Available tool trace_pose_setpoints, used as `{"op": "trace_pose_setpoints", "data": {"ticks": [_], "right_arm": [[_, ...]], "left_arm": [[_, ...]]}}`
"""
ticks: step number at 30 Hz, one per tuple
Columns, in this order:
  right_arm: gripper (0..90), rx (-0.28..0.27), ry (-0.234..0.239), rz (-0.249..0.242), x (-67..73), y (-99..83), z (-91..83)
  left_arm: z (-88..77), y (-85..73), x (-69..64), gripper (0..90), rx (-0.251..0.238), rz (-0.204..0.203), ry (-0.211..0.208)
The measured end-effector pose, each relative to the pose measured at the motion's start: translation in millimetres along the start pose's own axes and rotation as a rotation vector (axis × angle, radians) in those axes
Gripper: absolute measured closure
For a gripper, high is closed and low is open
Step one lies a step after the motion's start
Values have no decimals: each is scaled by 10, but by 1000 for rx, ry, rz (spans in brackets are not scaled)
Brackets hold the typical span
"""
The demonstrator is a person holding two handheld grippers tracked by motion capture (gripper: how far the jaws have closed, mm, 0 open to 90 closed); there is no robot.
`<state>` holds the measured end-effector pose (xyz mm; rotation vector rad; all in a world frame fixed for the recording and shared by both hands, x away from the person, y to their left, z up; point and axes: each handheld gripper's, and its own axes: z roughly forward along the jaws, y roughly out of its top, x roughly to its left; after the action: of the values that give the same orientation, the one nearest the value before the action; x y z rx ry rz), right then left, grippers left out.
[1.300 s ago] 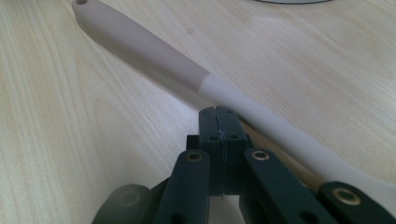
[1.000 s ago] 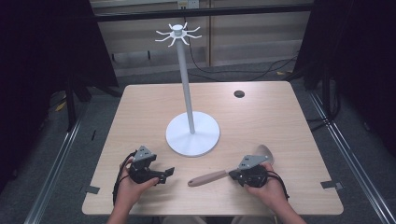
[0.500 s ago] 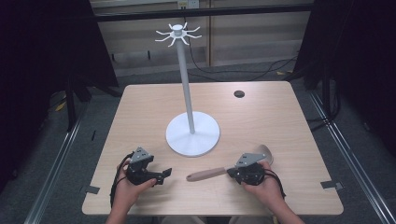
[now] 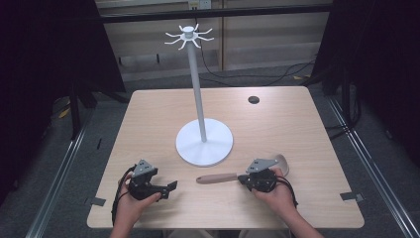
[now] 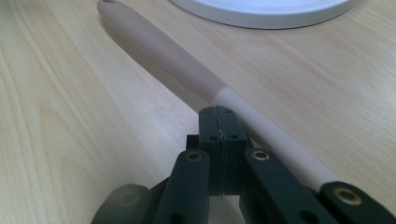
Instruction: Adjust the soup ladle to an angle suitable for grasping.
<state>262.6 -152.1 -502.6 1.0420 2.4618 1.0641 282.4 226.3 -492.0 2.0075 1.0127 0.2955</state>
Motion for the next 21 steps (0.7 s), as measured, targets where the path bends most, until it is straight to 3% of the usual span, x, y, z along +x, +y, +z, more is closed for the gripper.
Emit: {"op": "trace_pose_setpoints", "data": {"ticks": [21], "right_arm": [[900,-14,-31,14,-35,67,88]], "left_arm": [[-91,-62,35,63,-6,-18,25]]}}
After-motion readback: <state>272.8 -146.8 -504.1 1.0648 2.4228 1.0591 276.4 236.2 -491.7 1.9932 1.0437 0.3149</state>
